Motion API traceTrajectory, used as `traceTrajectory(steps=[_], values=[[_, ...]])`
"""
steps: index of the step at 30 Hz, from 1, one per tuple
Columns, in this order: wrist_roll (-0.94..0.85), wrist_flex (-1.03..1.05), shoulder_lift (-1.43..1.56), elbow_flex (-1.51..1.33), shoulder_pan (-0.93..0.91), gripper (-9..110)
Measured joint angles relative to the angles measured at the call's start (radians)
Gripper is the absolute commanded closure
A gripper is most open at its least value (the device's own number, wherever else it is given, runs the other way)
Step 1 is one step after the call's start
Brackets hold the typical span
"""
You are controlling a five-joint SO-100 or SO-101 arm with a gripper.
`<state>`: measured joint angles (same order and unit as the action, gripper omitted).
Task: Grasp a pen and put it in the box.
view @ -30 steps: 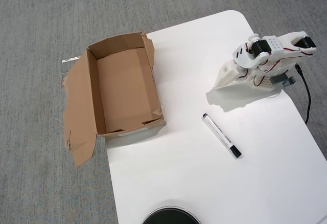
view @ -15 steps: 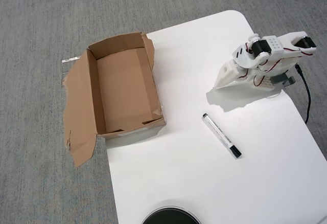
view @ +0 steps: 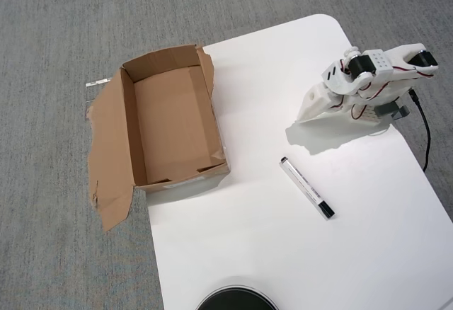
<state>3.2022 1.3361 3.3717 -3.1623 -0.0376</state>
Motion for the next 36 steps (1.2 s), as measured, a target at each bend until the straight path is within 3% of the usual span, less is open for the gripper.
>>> traceTrajectory(steps=[18,36], values=[[0.000,0.000,0.000,0.012,0.002,100],[0.005,0.054,0.000,0.245,0.428,100]])
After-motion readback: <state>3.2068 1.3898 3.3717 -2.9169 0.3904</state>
